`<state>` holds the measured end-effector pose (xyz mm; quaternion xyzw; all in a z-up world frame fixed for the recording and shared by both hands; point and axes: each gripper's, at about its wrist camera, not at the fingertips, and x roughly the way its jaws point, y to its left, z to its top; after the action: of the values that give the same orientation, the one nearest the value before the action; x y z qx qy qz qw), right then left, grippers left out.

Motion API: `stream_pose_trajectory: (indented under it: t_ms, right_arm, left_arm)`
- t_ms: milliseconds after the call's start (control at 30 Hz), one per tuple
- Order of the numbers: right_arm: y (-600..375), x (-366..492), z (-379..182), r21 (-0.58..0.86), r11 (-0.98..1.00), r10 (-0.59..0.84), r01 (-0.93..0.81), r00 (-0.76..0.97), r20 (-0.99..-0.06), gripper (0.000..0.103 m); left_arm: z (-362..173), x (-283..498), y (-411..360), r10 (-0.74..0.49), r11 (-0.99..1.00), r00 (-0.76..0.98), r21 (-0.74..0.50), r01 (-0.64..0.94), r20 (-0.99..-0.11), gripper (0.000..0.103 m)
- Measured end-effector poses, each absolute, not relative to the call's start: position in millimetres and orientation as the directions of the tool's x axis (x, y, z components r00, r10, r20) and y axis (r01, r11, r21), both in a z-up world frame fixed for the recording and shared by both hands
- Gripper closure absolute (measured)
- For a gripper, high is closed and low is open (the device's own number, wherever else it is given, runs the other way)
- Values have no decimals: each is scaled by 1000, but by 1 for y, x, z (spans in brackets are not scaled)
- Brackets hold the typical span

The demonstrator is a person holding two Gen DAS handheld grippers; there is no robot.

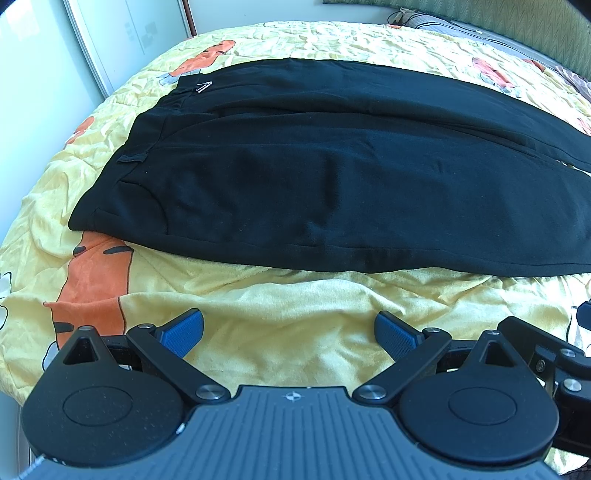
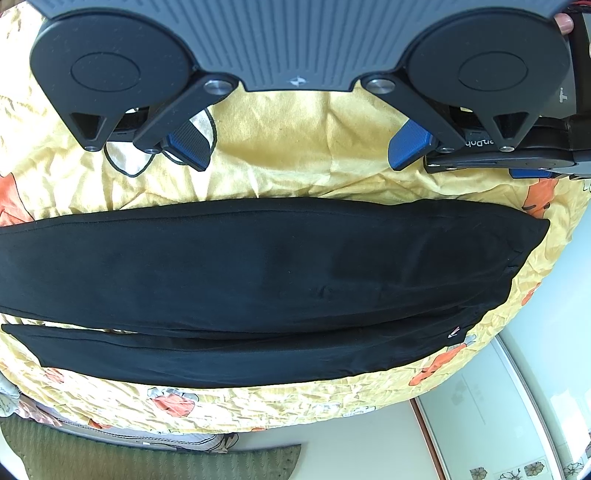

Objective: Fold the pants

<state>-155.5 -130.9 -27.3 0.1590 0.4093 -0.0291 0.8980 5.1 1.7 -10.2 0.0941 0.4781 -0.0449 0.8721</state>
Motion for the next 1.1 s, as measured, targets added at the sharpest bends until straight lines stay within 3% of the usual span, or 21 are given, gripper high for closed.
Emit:
stream_pose_trajectory:
  t_ms: [667,767,967,1100]
  right_arm:
    - [-134,-135,-16,294,947,132,133,672,-729,0]
    - [-138,-126,-5,286,956,156,62,719,-677,0]
    - [-150,-83,30,189,968,238,-165,841,-485,0]
    - [-152,-20,37,74,953,292,-295,823,-486,0]
  left_arm:
    - [-8,17,12,12,976,550,128,174,-835,3]
    - [-1,23,18,0,978,573,119,171,-820,3]
    - [15,57,39,25,988,613,111,102,-790,3]
    - [20,89,53,47,993,617,102,54,-786,3]
